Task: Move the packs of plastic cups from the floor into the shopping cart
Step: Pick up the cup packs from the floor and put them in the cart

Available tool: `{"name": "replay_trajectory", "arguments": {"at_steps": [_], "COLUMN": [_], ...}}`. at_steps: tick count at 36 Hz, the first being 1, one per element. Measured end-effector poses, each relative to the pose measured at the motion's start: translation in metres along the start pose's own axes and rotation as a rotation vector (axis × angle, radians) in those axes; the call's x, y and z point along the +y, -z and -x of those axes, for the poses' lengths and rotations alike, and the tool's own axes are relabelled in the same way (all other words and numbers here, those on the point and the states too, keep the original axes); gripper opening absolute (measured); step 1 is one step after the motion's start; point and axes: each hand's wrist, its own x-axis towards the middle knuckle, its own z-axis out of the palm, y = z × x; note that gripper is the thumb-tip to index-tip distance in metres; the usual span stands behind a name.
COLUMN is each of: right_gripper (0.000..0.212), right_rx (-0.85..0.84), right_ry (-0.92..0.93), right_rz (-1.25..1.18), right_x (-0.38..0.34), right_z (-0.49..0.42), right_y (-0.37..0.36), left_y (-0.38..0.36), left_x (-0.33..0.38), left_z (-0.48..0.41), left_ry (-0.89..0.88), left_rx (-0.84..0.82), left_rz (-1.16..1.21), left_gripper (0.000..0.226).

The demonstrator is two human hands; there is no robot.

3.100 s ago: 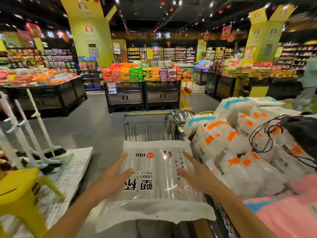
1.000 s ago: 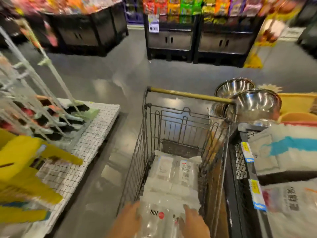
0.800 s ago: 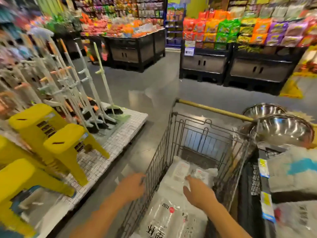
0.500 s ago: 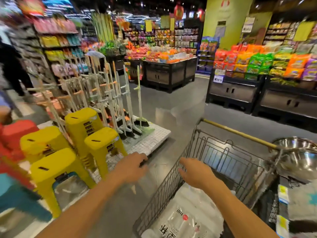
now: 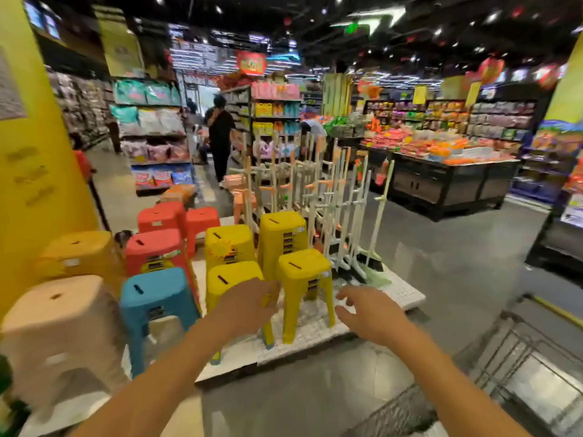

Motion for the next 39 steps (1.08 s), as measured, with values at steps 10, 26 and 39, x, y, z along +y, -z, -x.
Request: {"name": "replay_trajectory", "arguments": {"at_steps": [10, 26, 39], "right_gripper": [0.037, 0.024, 0.035], "right_rx": [-0.124, -0.236, -0.341], "right_ry": [0.298, 0.758, 1.198], "right_rz": [0.026, 0.121, 0.142], "right_x": [-0.189, -0.533, -0.771], "right_z": [-0.059, -0.065, -0.038], "right_y": [-0.037, -0.152, -0.227], "left_y": [0.057, 0.118, 0.125], "left_x": [-0.164, -0.384, -0.505], "left_z": [0.112, 0.344, 0.512], "left_ry": [0.294, 0.769, 1.204], "left_rx": [0.121, 0.282, 0.430], "left_rz": [0.010, 0.046, 0.122], "left_gripper": [0.024, 0.021, 0.030]}}
